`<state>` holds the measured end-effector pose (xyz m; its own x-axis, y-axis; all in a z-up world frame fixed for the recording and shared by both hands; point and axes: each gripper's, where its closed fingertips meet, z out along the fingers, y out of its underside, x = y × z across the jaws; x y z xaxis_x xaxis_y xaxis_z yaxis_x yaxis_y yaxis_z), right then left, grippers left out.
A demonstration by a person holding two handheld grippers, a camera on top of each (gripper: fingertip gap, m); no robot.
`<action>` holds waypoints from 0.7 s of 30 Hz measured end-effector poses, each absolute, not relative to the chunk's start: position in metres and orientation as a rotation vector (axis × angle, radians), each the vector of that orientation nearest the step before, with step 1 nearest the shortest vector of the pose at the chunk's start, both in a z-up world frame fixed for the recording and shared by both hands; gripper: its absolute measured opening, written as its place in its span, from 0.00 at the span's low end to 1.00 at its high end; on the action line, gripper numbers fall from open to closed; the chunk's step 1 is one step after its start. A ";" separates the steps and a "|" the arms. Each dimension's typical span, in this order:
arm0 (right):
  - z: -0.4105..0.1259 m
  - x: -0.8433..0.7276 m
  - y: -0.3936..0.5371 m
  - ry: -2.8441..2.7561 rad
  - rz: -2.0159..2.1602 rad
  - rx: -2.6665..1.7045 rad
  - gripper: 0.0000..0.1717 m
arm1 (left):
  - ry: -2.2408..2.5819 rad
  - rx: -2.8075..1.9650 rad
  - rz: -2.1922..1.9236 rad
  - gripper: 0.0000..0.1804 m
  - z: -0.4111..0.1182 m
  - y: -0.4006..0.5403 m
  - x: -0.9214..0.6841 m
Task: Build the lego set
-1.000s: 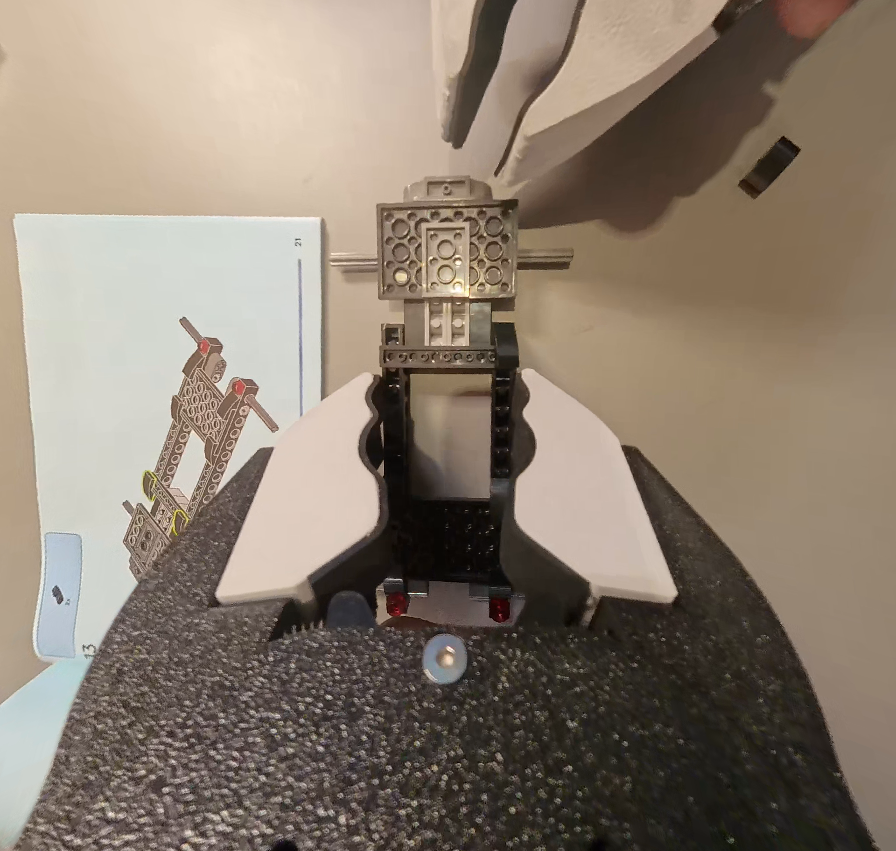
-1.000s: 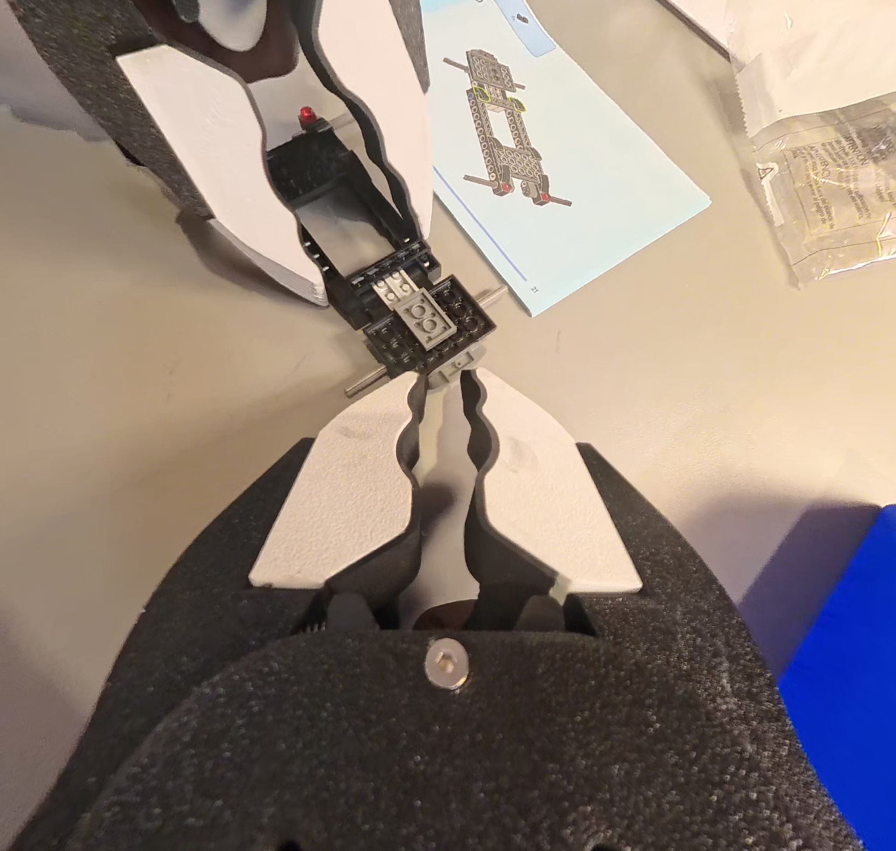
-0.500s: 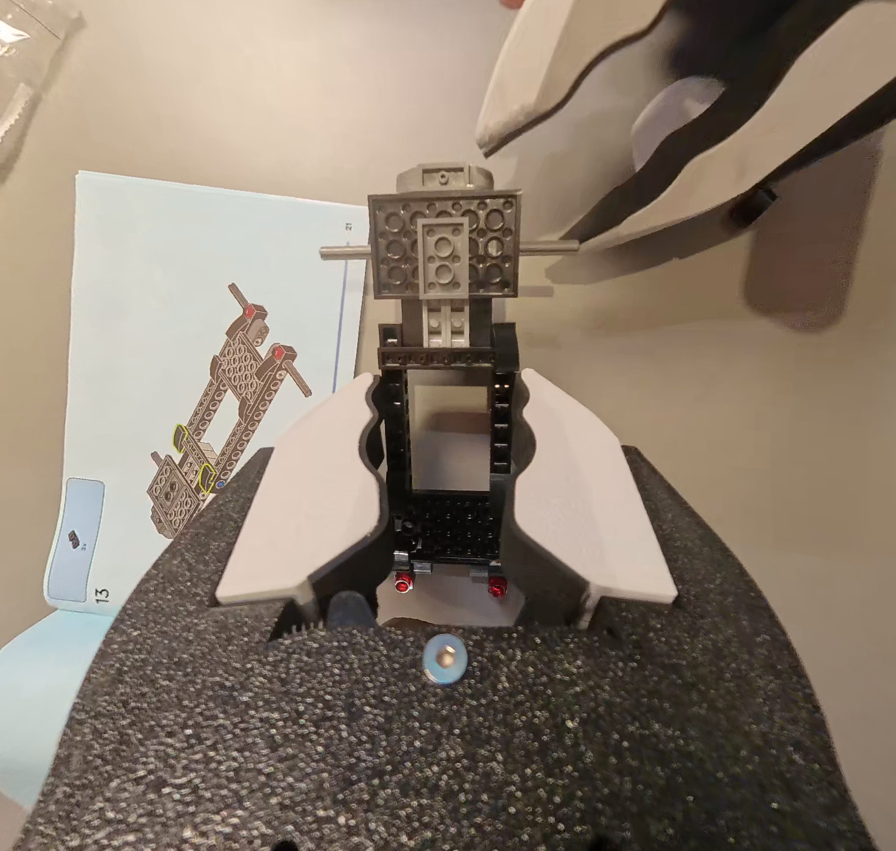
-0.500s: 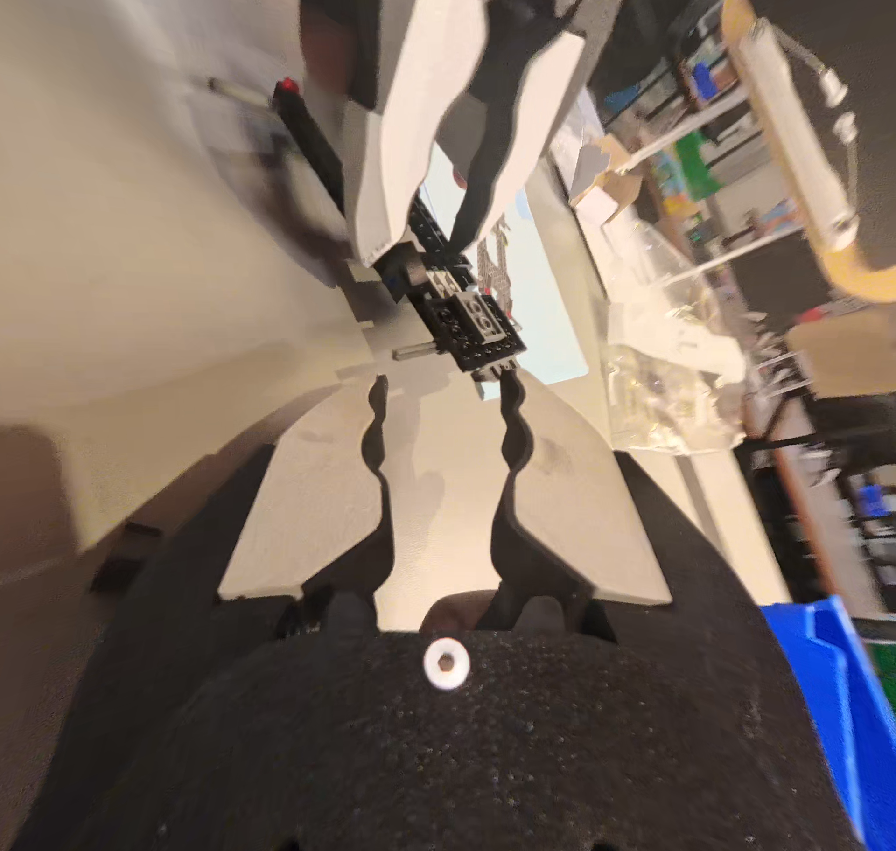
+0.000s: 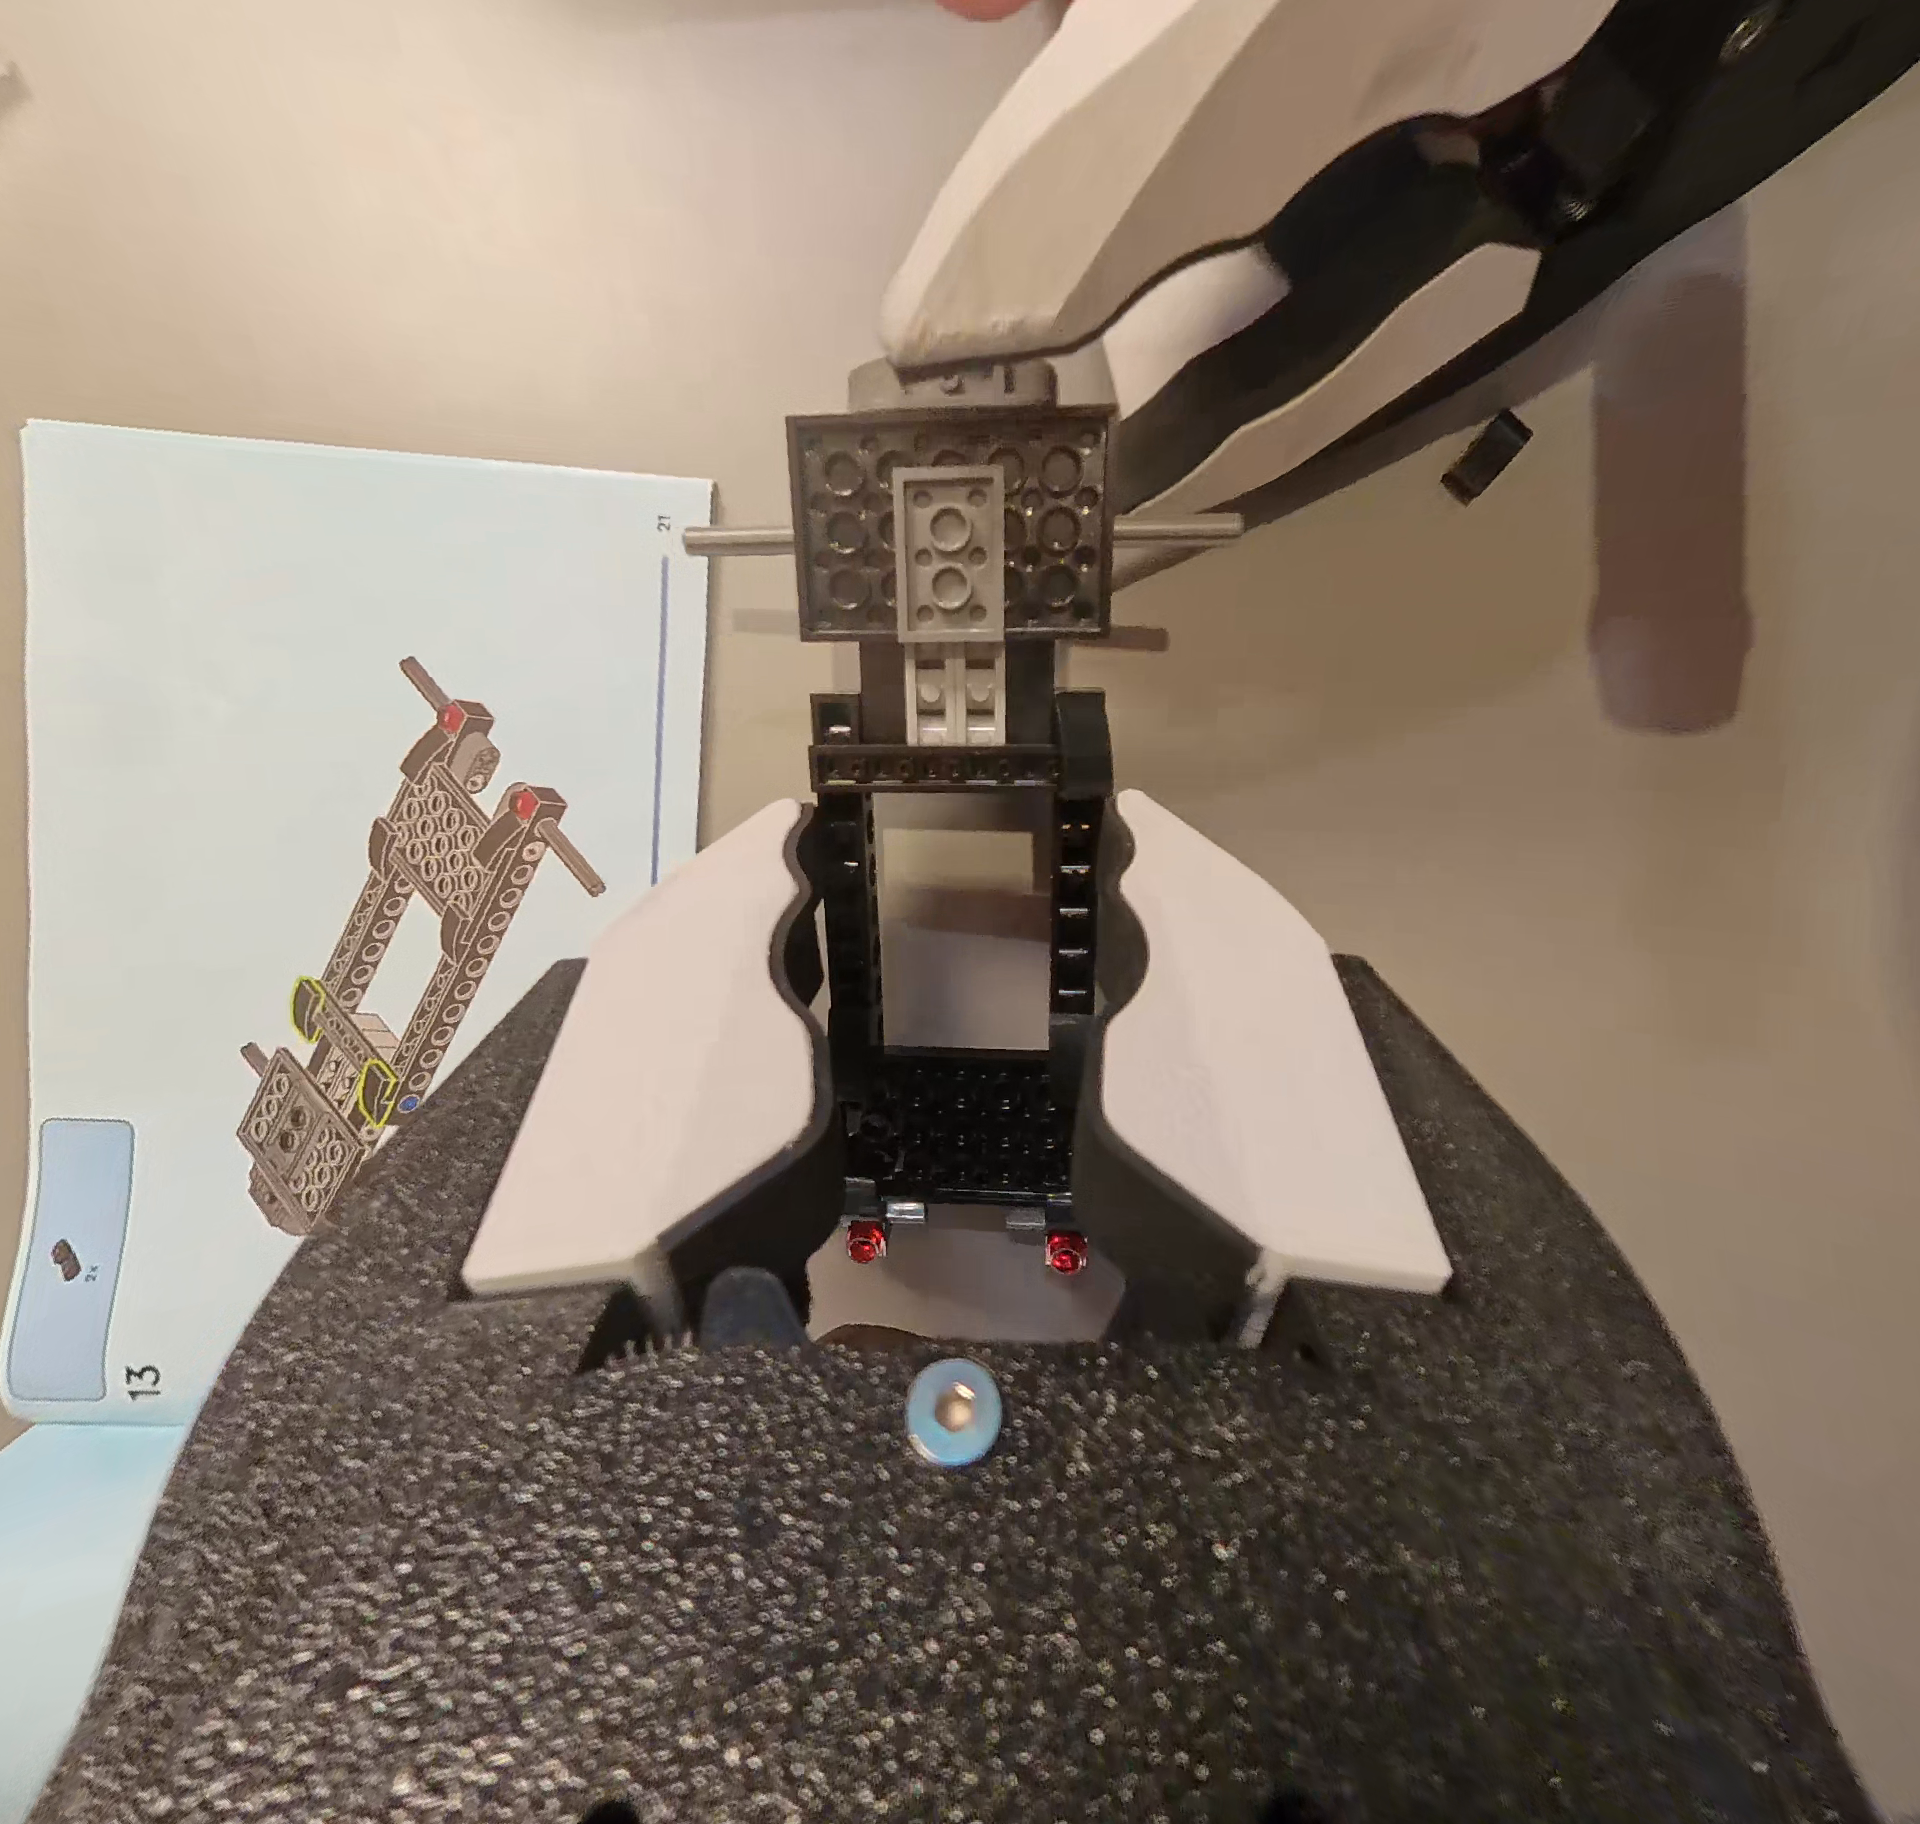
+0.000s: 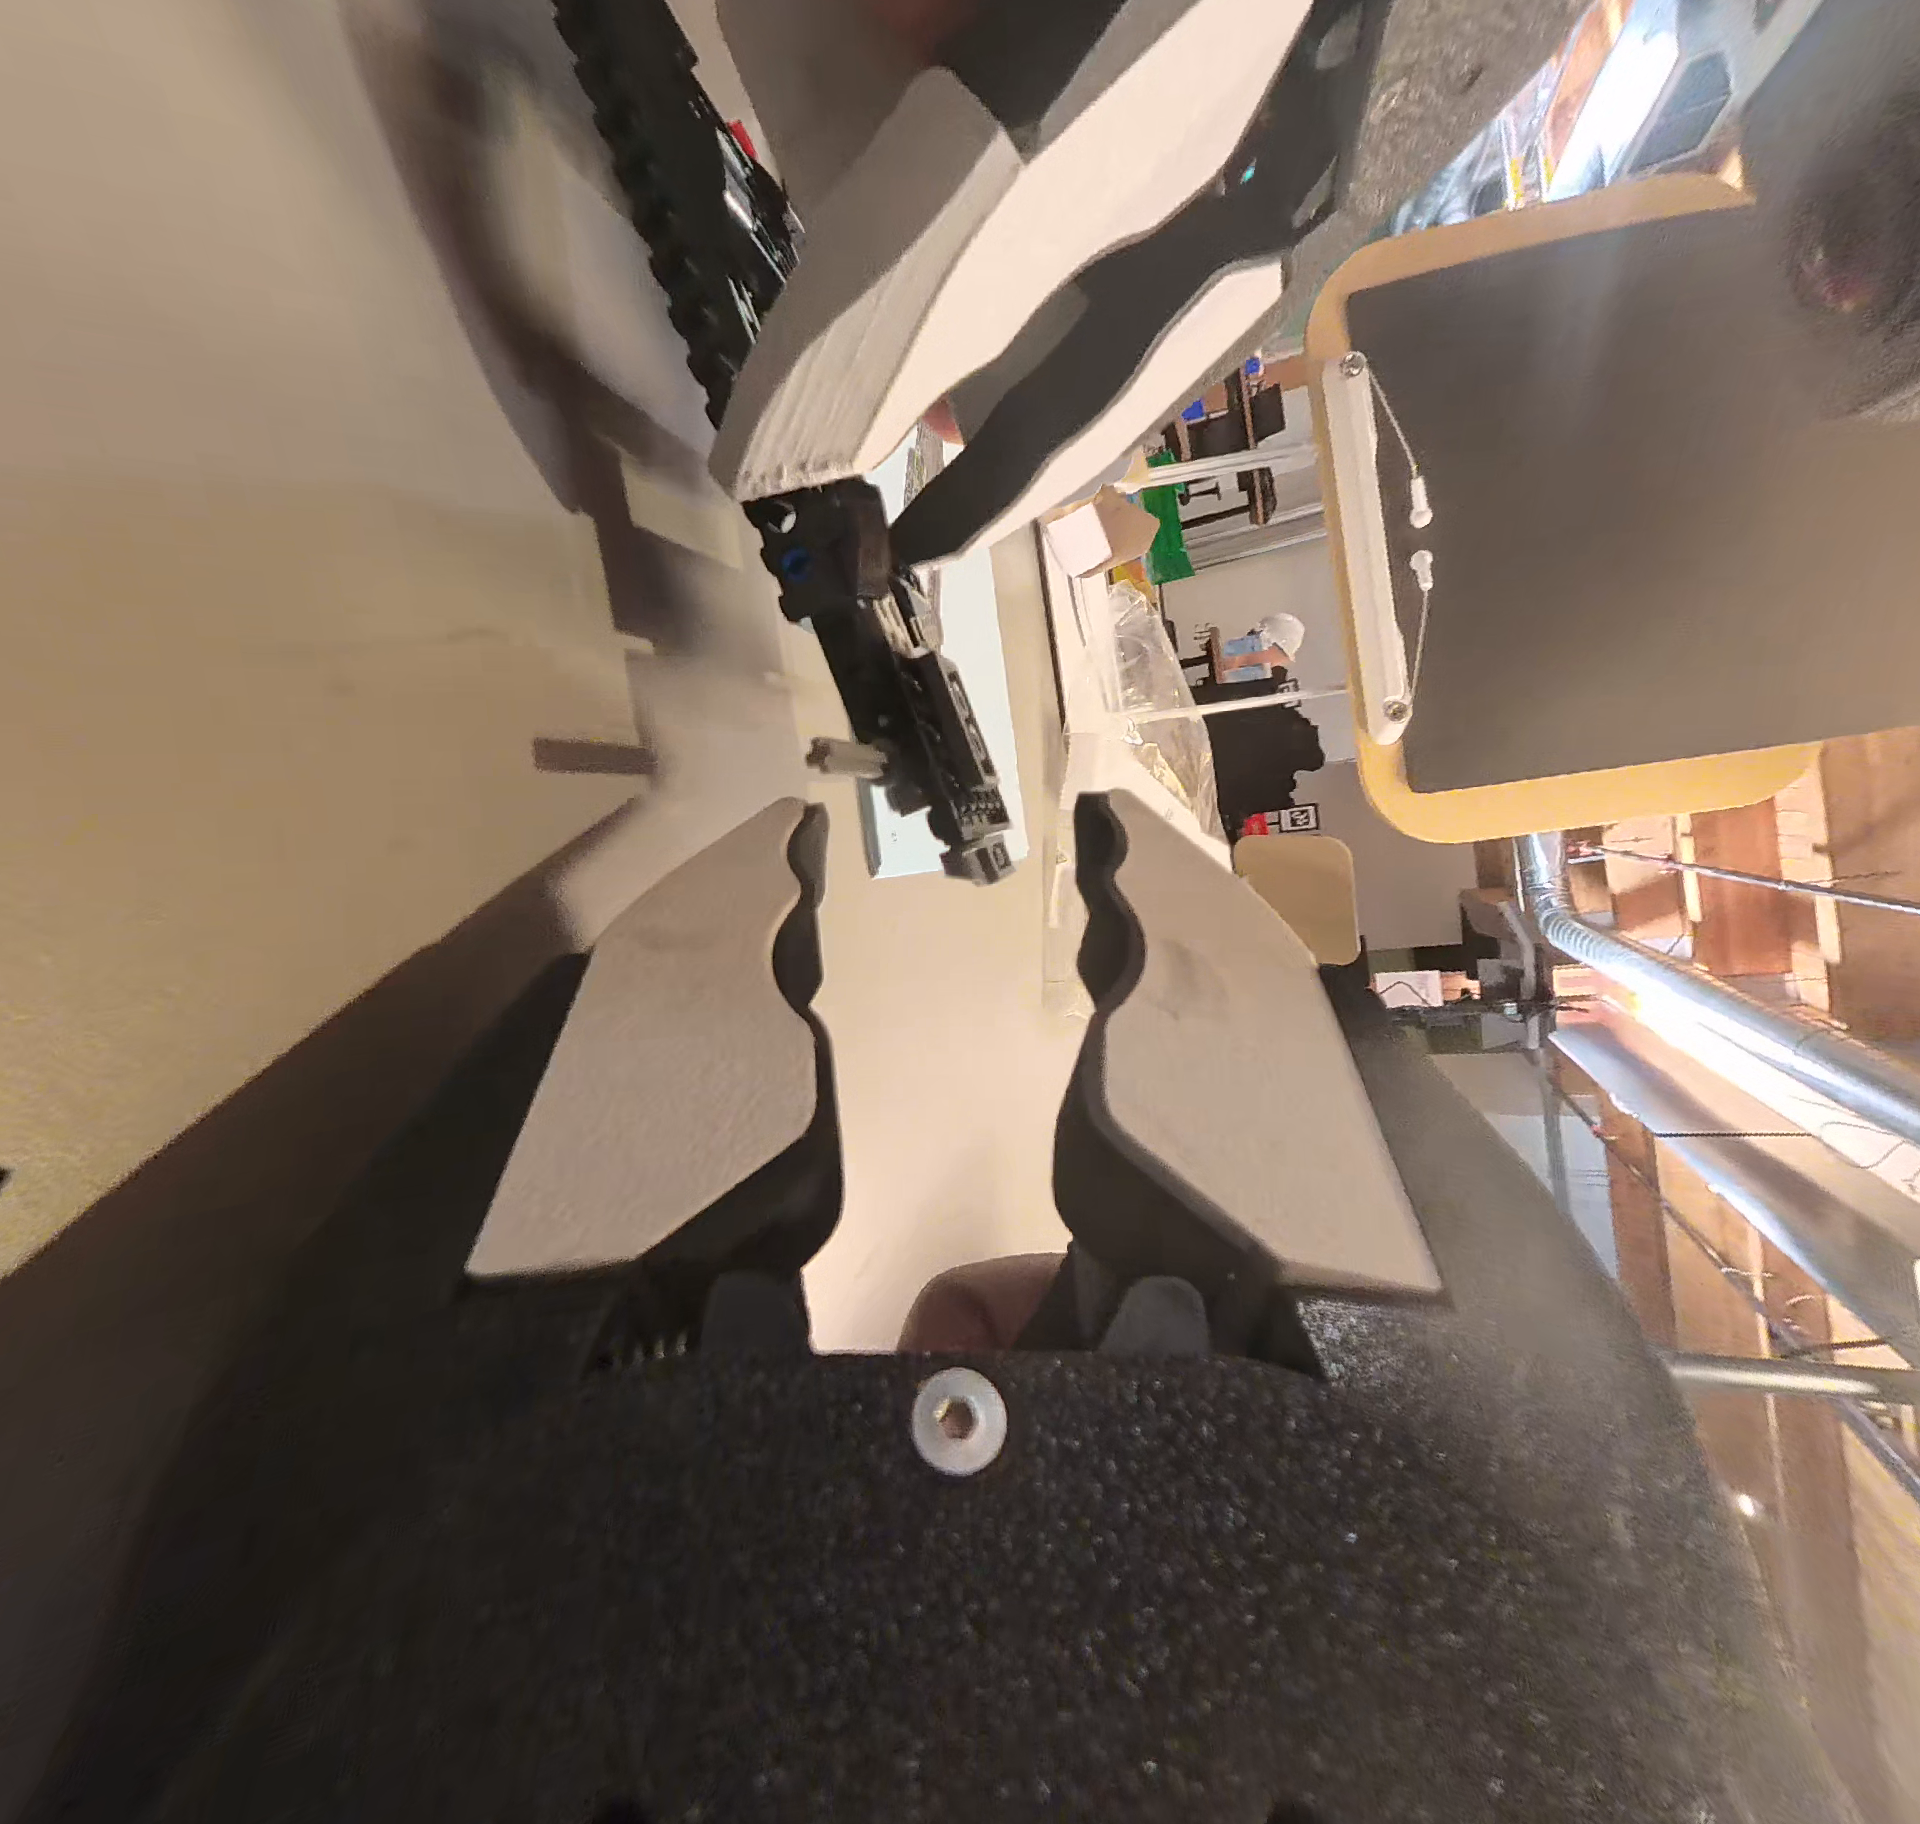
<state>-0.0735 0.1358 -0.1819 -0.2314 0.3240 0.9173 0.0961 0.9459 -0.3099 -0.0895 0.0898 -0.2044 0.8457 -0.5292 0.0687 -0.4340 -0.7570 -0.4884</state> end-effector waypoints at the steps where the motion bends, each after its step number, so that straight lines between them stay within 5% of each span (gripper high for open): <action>1: -0.181 -0.074 0.135 -1.798 0.215 -0.301 0.27 | 0.713 -2.559 -0.287 0.28 -0.205 0.090 -0.089; 21: -0.193 -0.076 0.123 -1.820 0.110 -0.194 0.11 | 0.713 -2.568 -0.301 0.28 -0.210 0.091 -0.086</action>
